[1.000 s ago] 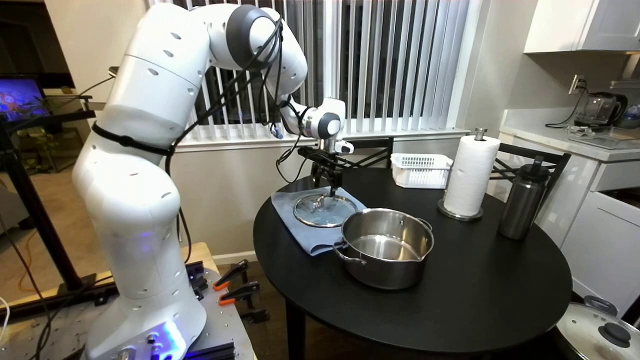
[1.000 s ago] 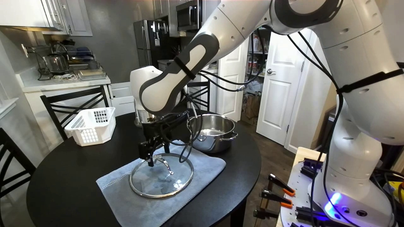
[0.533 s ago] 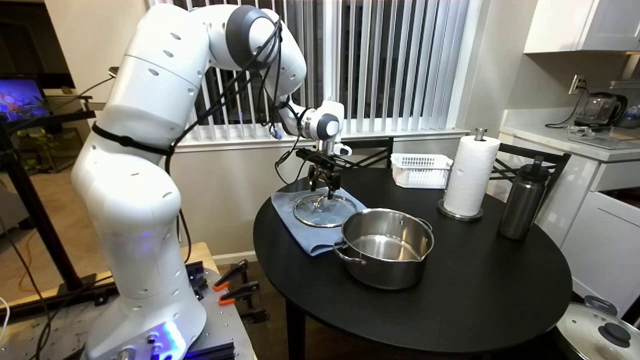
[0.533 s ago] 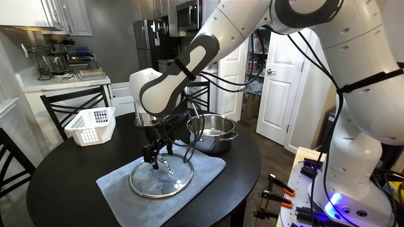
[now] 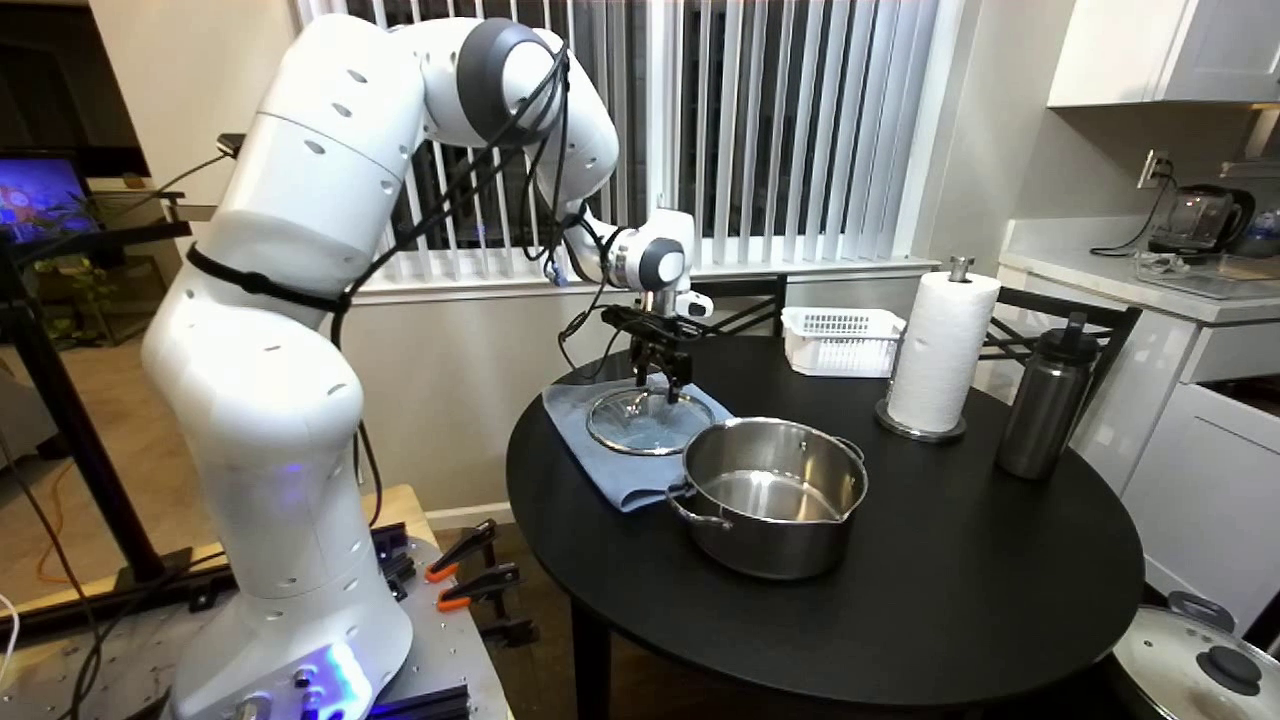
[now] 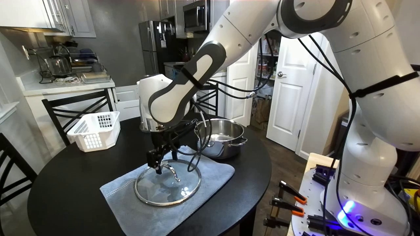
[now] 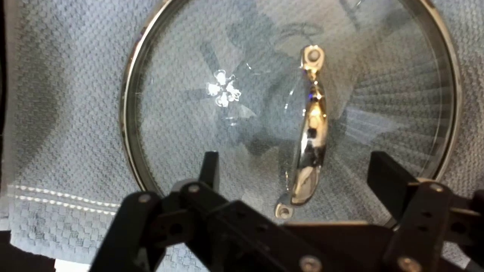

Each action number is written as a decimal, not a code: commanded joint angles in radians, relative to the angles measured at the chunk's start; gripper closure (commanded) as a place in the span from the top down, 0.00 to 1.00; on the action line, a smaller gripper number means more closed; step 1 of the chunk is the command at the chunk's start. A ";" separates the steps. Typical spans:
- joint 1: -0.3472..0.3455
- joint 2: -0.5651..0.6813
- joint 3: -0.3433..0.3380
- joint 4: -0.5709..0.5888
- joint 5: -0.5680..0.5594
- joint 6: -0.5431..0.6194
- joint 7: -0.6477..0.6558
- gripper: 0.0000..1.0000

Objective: Lift the clear lid from the towel and put it on top of the pot

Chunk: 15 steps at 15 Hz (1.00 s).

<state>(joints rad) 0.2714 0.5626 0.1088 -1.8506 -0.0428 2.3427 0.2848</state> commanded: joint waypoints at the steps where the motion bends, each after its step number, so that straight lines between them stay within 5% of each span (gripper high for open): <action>1: 0.012 -0.005 -0.011 -0.025 0.003 0.045 0.018 1.00; 2: 0.010 -0.004 -0.006 -0.030 0.009 0.060 0.010 0.75; 9: 0.022 -0.036 -0.014 -0.082 0.007 0.073 0.039 0.34; 15: 0.055 -0.133 -0.051 -0.223 -0.006 0.214 0.174 0.01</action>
<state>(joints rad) 0.2976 0.5300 0.0868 -1.9550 -0.0421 2.4804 0.3862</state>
